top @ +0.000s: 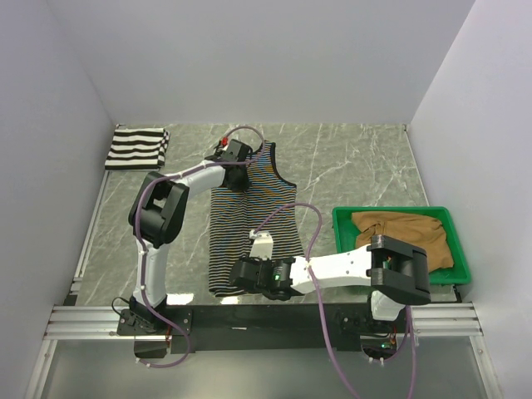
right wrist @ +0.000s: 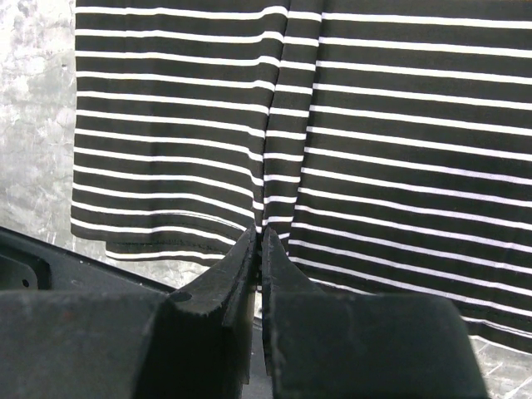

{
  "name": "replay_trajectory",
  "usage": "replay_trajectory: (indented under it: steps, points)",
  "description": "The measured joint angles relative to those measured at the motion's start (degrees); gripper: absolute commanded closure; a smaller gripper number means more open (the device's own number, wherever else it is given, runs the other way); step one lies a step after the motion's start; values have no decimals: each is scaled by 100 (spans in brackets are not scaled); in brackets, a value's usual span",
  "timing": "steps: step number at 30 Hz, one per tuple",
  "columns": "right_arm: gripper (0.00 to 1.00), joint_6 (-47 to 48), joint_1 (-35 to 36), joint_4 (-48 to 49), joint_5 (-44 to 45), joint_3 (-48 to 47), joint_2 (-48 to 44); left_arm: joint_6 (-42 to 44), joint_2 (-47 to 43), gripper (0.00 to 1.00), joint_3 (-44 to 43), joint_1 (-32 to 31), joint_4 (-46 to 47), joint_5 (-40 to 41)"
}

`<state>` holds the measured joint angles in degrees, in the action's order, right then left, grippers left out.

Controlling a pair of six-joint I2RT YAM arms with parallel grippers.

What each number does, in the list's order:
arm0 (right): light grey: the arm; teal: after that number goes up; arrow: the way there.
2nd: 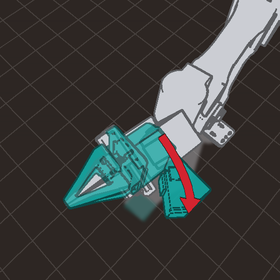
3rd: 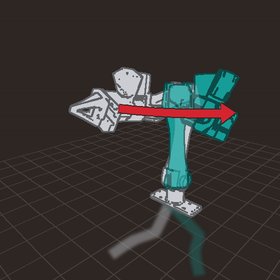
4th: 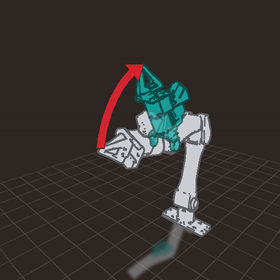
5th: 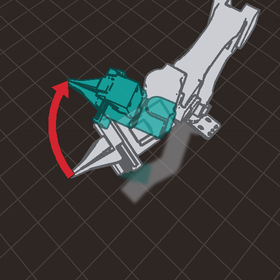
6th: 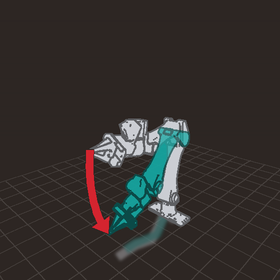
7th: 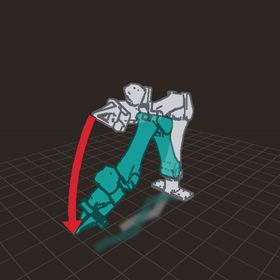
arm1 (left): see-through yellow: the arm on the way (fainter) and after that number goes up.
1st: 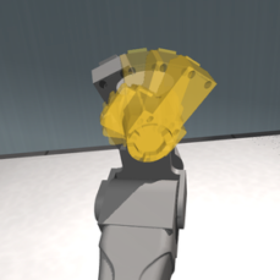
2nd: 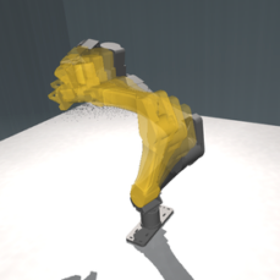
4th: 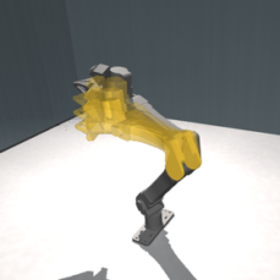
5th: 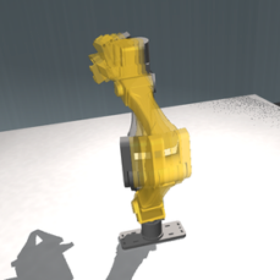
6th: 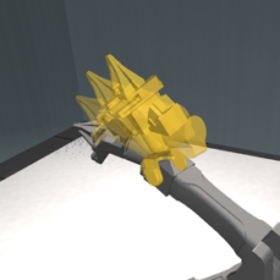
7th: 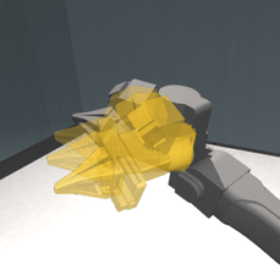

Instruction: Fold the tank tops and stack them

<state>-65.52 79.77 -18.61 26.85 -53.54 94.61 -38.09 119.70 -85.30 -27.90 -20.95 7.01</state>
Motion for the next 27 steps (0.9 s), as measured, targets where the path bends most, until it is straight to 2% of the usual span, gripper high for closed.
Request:
replay_trajectory:
  steps: [2, 6, 17, 22, 27]
  points:
    - [100, 0, -4, 0, -2, 0, 0, 15, 15, 86, -37, 0, -13, 0]
    - [100, 0, -7, 0, 0, 0, -2, 63, 15, 100, -48, 0, -35, -2]
    - [100, 166, -2, 39, -92, -92, -435, 98, -358, 99, -50, 140, -186, 142]
    - [100, 391, 46, 179, -173, -767, -409, 96, -1047, 99, 22, 634, -254, 111]
    - [100, 603, 81, 509, -439, -1687, 160, 85, -1742, 99, 474, 1368, -267, -24]
